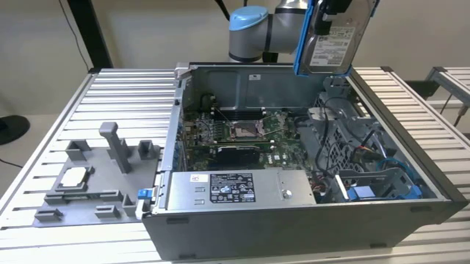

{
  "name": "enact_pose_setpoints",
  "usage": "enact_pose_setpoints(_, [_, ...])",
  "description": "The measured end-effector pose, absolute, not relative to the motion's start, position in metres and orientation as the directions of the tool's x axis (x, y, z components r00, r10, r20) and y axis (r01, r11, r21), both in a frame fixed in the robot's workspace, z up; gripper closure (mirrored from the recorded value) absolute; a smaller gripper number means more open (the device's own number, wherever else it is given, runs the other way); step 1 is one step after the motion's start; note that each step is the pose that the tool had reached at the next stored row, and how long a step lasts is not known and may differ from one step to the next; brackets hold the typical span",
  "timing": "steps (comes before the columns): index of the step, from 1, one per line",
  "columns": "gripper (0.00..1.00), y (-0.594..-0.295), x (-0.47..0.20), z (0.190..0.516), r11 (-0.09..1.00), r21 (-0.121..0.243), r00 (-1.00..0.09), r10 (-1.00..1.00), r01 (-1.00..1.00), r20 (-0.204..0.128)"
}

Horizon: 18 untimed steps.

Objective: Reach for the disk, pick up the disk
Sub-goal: 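Pick up the disk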

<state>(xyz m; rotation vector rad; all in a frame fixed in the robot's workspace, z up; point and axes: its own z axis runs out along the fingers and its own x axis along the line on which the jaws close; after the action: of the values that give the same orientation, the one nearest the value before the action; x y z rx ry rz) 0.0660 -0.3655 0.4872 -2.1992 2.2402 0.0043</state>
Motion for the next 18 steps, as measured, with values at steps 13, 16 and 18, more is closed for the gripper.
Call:
enact_pose_setpoints(13, [1.00, -0.383, 0.066, 0.487, 0.018, 0.000, -0.018, -1.000, -1.000, -0.004])
enact_pose_setpoints(16, [1.00, -0.388, 0.066, 0.487, 0.019, 0.000, -0.019, -1.000, -1.000, -0.004])
enact_pose_setpoints(18, [1.00, -0.390, 0.067, 0.487, 0.019, 0.000, -0.019, -1.000, -1.000, -0.004])
